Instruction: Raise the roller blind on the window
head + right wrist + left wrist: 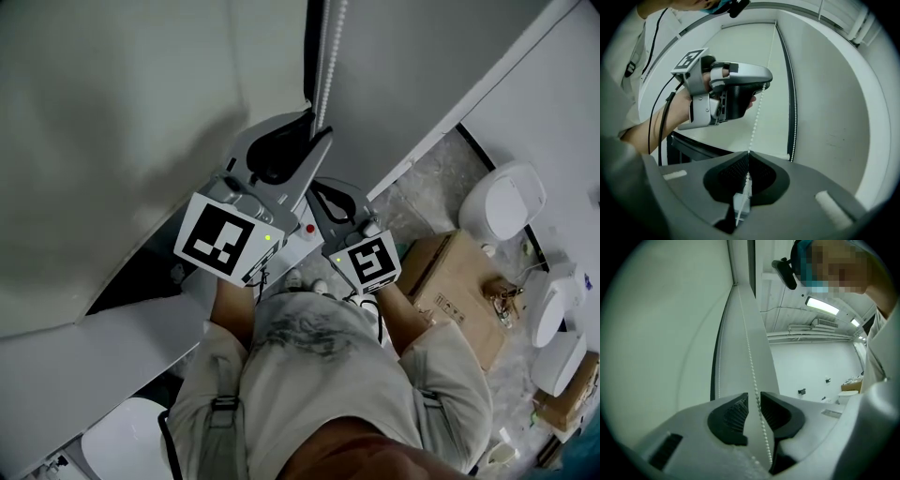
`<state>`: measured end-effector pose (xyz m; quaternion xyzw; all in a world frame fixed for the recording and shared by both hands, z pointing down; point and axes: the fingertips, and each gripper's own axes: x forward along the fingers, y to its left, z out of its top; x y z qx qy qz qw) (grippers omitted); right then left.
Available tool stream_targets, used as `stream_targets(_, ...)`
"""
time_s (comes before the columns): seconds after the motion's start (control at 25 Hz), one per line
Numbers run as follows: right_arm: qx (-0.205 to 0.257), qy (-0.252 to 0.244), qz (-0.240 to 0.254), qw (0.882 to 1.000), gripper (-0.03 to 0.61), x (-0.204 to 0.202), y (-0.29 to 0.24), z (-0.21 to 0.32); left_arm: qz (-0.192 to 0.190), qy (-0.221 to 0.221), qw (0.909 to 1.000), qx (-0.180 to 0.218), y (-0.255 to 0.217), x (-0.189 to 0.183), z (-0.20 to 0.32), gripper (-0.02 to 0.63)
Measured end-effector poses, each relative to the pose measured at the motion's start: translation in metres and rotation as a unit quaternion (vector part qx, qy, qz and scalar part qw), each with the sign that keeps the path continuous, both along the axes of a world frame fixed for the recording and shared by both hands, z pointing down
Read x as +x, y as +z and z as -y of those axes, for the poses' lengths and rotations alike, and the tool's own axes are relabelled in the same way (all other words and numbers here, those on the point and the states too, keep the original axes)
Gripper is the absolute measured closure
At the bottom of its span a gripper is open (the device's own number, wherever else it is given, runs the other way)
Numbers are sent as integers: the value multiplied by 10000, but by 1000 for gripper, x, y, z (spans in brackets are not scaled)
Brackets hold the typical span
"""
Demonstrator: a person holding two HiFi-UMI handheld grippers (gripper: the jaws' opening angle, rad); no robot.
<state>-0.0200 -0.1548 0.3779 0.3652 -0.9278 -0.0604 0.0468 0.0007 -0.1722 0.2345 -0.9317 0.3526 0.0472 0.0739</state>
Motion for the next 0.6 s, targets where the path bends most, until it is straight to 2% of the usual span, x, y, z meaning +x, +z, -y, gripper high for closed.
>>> stream_targets(0.12,-11,13,6,10000,566,0,-1,-1,128,8,9999,16,-1,4,2,574)
stream_targets(0.24,-39,28,11,10000,566,0,1,0,156,79,9998,-35,1,7,1,598)
stream_targets(0.36,109,-9,17,9999,566,0,0,2,32,152,9998,-128,2,5,-2,601)
stream_targets(0.48,-42,22,27,10000,566,1,4,3,-89,200,9996,-188,4,1,-5,603)
stream_targets(0.6,-13,-21,-43,10000,566,0,11,4,-52,166,9995,-254,11,0,-4,603)
